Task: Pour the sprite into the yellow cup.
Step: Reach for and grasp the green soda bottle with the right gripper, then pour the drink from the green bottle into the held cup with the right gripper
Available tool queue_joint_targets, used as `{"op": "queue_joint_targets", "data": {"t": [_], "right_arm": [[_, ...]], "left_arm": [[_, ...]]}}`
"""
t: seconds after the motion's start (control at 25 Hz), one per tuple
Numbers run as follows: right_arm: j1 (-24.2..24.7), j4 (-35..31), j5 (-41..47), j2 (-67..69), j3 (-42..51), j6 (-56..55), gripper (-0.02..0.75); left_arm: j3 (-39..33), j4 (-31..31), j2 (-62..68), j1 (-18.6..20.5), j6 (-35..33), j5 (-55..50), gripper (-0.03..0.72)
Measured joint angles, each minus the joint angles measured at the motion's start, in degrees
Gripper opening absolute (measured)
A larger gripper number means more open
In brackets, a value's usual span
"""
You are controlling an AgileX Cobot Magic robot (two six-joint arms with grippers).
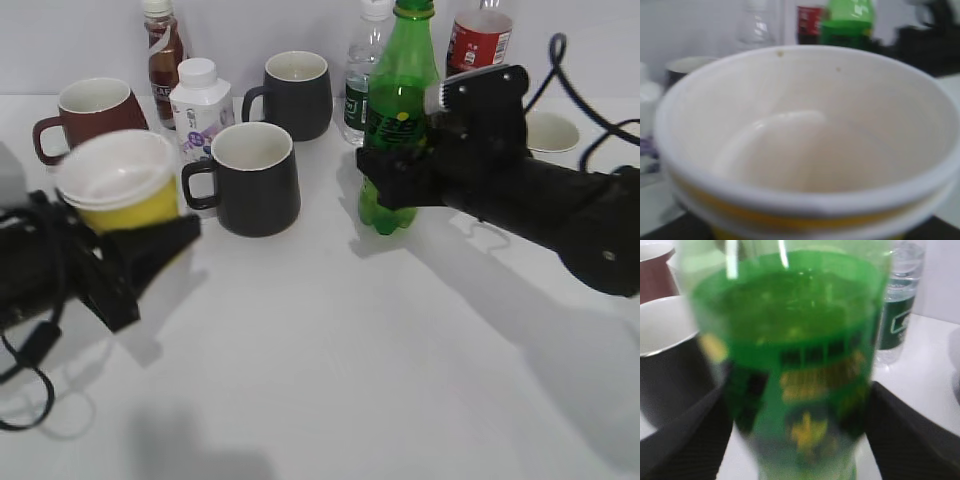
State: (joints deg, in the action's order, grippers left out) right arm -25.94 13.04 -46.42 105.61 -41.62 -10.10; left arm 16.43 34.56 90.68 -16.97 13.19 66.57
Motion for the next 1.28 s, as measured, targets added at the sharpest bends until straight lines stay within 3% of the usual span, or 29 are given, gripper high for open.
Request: {"op": "queue_joint_targets", "data": {"t": [0.16, 0.32, 0.6, 0.8, 1.04, 1.28], "right_arm": [[0.00, 0.00, -0.24, 3.86, -3.71, 0.07, 0.570], [0.00, -0.21, -0.54, 5.39, -5.32, 0.17, 0.424], [0.00, -0.08, -0.11, 4.98, -5.46, 4.19, 0.422], [0.00, 0.51, 2.59, 2.35, -5.27, 16.31, 0.422], [0.00, 6.61, 2.65, 1.22, -5.27, 28.91, 0.422], [0.00, 9.16, 2.65, 1.22, -5.26, 40.66, 0.421]], "left_arm": [[0.00, 0.03, 0.07, -4.46, 0.00, -3.23, 0.425], [0.00, 0.08, 1.91, -7.13, 0.02, -4.00, 0.425], [3.41, 2.51, 7.27, -7.74, 0.02, -4.00, 0.425], [8.09, 5.25, 11.93, -7.73, 0.02, -3.22, 0.425], [12.43, 9.29, 16.37, -7.80, 0.02, -2.05, 0.425], [13.45, 10.96, 17.38, -7.97, 0.15, -1.75, 0.425]]}}
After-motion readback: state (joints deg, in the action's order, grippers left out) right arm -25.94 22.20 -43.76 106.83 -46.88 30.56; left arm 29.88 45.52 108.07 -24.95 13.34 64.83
